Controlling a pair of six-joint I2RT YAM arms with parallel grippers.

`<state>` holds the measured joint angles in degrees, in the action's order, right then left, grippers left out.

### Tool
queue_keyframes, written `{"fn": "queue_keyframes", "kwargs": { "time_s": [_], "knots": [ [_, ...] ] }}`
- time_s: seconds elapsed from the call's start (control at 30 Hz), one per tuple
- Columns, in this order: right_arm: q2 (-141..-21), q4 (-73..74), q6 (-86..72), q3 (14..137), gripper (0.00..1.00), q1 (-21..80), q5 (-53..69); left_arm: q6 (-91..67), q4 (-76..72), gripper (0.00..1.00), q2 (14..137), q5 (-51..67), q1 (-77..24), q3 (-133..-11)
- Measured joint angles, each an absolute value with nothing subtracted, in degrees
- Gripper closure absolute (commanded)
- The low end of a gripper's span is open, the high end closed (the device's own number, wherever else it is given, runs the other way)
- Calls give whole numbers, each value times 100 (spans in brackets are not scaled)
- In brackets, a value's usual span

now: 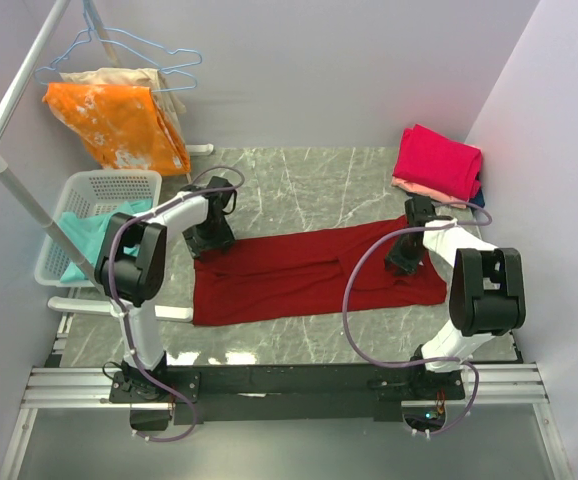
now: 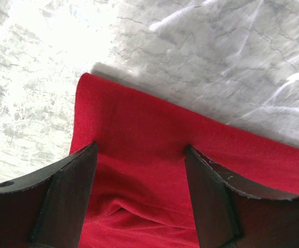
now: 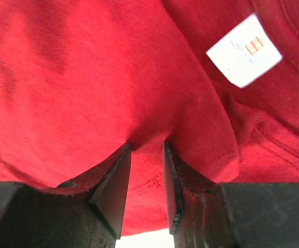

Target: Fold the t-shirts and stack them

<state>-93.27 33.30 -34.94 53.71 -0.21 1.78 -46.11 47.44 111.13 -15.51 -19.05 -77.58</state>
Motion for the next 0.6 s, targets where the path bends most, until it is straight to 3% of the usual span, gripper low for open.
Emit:
{"fn": "queue_keyframes", "kwargs": {
  "time_s": [0.27, 0.6],
  "knots": [
    [-9330, 3433, -3603, 5336, 66, -19, 49, -4506, 4764, 26, 10936, -1621, -1802, -7609],
    [-8661, 3651, -3723, 5527, 57, -21, -342, -4077, 4740, 26, 9907, -1479, -1745, -7607]
  ]
}}
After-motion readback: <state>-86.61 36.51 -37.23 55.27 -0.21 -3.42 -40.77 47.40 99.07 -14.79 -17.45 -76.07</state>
